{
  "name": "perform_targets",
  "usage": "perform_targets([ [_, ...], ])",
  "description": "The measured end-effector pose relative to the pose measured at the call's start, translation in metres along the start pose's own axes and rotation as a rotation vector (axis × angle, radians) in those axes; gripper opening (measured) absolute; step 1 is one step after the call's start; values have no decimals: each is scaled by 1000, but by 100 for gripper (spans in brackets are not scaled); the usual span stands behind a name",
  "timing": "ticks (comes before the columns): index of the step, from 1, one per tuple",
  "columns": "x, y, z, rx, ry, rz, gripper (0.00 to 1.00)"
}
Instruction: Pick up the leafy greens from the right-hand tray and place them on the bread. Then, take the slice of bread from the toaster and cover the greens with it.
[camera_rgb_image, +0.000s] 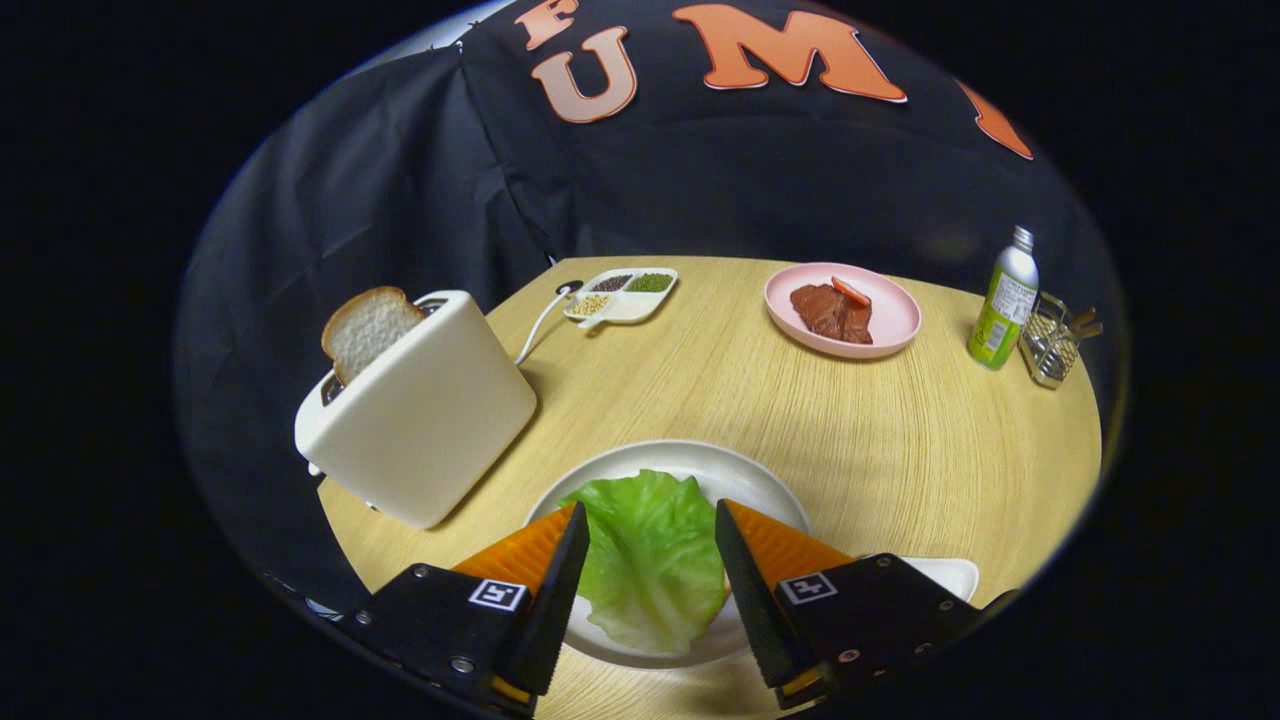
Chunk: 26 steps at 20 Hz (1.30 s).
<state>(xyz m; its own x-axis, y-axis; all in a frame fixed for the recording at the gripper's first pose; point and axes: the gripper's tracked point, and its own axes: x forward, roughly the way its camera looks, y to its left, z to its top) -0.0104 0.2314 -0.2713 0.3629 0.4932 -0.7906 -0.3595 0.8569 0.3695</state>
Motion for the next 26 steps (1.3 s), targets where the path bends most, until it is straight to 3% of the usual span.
perform_targets([
  [4, -14, 22, 39, -31, -32, 7, 89],
  [8, -23, 65, 72, -48, -34, 55, 93],
  [15, -24, 163, 112, 26, 56, 245, 94],
  [21, -4, 210, 130, 77, 138, 265, 94],
  [26, 27, 222, 126, 113, 216, 208, 87],
])
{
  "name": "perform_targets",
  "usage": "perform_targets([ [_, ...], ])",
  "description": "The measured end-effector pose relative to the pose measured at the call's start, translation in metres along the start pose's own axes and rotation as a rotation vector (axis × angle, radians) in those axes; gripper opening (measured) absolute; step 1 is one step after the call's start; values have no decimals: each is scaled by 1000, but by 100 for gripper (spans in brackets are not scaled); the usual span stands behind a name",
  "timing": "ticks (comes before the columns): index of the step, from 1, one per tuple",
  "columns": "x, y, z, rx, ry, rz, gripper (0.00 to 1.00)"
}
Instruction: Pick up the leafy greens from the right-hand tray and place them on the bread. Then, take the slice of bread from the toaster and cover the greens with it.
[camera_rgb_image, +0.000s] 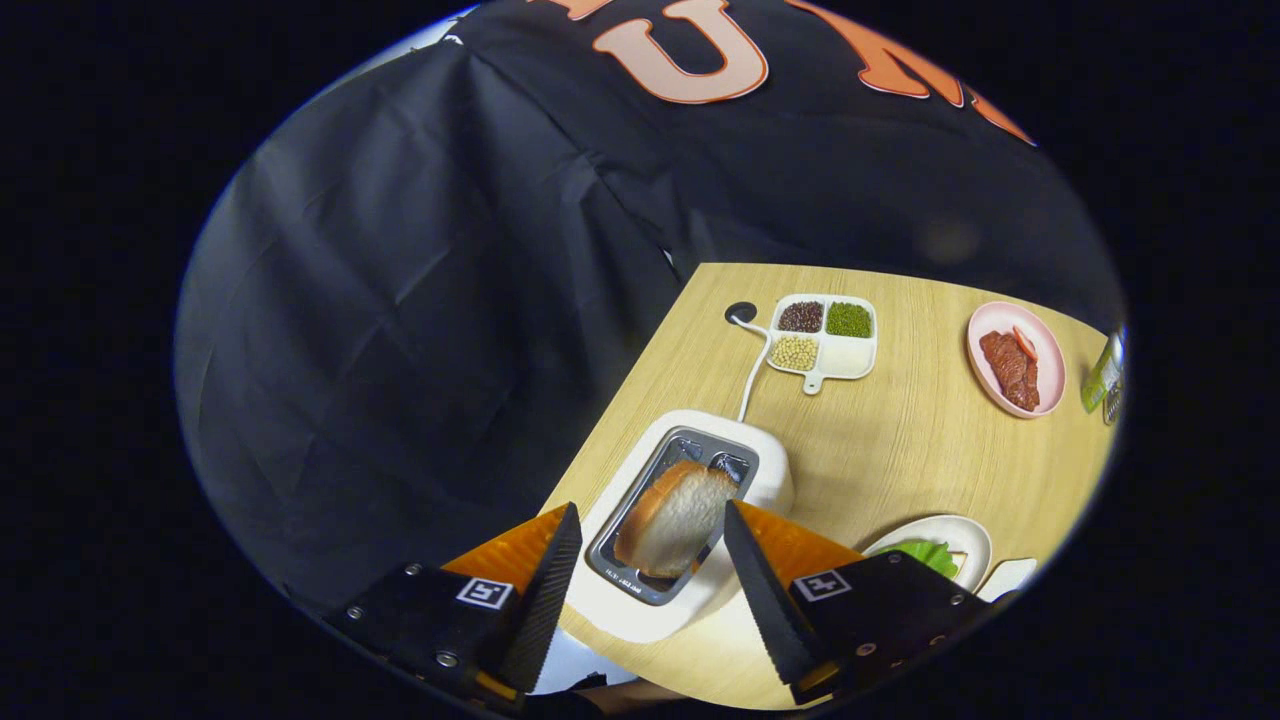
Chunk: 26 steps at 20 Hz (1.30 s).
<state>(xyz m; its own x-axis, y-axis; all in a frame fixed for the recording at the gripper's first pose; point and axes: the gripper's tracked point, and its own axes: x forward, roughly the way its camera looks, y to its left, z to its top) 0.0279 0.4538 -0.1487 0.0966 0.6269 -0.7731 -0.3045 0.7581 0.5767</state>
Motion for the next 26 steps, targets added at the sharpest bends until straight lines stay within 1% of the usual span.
perform_targets([
  [2, 11, -2, -6, 3, 32, -26, 83],
  [5, 26, -2, -15, 10, 73, -38, 77],
  [7, 33, -7, -18, -3, 81, -57, 71],
  [9, 35, -6, -27, -2, 106, -62, 58],
  [12, 38, -13, -27, 12, 98, -63, 40],
  [15, 36, -15, -24, 29, 69, -47, 32],
  [16, 32, -21, -21, 22, 53, -61, 24],
  [18, 28, -23, -19, 23, 32, -44, 15],
  [21, 14, -22, -13, 25, -9, -14, 11],
  [26, -20, -26, -8, 18, -78, 36, 11],
])
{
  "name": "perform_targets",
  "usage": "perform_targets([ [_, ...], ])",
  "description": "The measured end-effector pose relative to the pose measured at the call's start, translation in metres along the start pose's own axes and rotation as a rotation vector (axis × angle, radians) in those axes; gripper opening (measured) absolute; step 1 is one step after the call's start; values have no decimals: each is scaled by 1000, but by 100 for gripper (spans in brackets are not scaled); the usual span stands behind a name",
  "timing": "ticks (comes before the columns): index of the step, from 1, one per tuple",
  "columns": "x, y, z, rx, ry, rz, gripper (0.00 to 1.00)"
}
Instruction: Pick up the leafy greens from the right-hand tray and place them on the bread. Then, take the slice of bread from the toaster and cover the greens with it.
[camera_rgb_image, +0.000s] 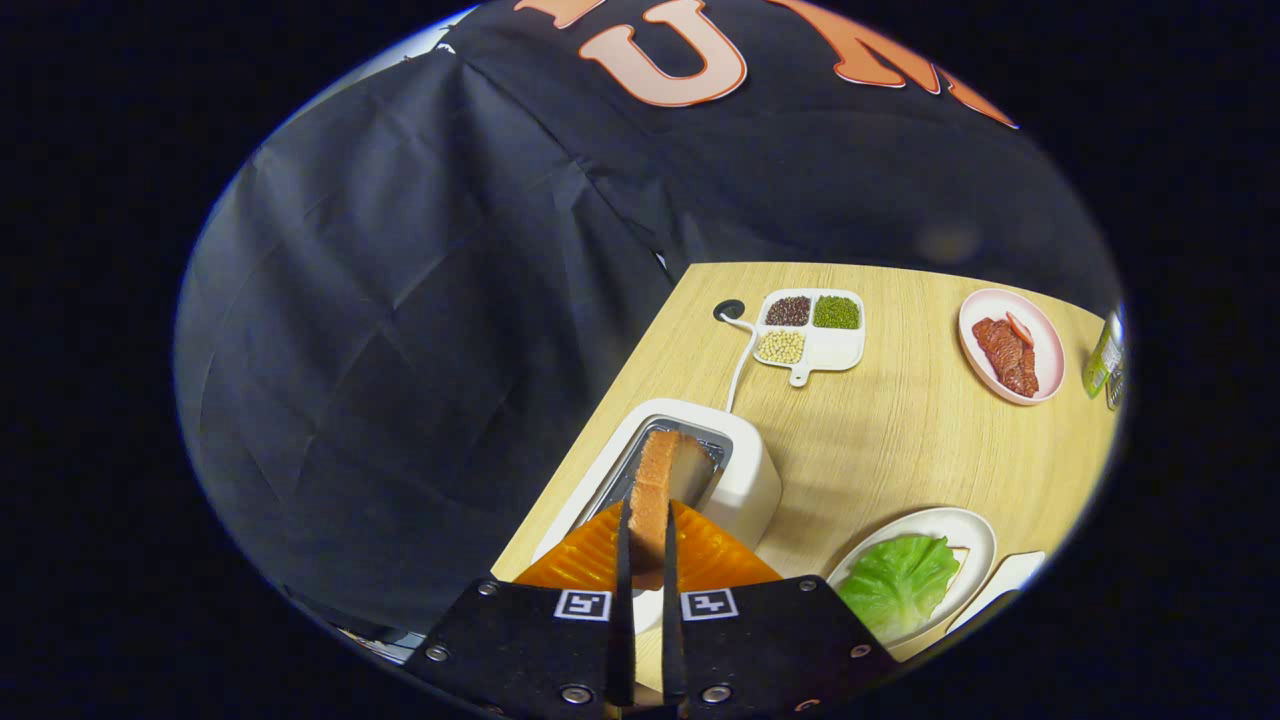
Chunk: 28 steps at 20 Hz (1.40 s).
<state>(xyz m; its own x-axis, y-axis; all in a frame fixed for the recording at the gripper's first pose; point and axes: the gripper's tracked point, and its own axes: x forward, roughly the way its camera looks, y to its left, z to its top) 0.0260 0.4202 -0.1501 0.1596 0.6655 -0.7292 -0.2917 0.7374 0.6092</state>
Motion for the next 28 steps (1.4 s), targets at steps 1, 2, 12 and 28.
perform_targets([
  [1, -7, -4, 2, 5, -17, 5, 11],
  [2, -15, -8, 3, 10, -29, 15, 11],
  [12, -75, -55, -14, 58, -110, 75, 11],
  [28, -73, -159, -80, 212, -100, 54, 11],
])
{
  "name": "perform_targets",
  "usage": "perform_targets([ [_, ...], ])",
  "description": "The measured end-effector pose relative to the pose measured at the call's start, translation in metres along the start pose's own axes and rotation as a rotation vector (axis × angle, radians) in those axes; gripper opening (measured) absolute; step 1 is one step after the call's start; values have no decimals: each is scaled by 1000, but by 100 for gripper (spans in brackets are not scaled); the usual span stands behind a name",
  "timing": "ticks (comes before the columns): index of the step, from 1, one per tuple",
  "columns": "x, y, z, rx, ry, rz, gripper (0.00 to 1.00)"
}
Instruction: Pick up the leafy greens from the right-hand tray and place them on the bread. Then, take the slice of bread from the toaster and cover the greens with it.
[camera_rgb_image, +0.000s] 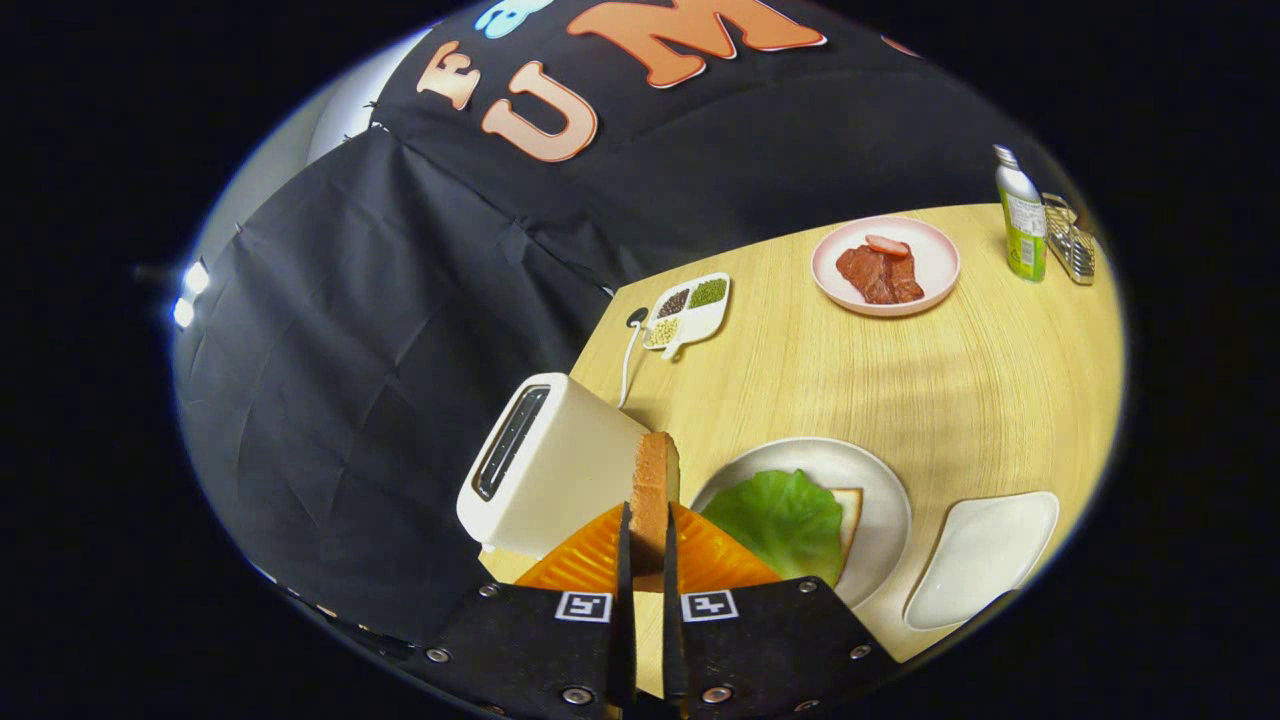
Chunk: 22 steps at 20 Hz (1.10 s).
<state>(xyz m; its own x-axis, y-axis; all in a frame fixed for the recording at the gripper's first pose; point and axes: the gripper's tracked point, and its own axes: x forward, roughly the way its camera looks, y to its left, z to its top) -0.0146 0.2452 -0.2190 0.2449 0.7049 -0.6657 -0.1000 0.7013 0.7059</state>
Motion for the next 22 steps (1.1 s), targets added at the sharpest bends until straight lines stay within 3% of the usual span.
perform_targets([
  [7, 14, -39, -30, 78, 36, 7, 11],
  [16, 20, -67, -45, 21, 36, -54, 11],
  [19, 19, -86, -39, -55, -9, -148, 23],
  [22, 11, -105, -24, -118, -78, -240, 45],
])
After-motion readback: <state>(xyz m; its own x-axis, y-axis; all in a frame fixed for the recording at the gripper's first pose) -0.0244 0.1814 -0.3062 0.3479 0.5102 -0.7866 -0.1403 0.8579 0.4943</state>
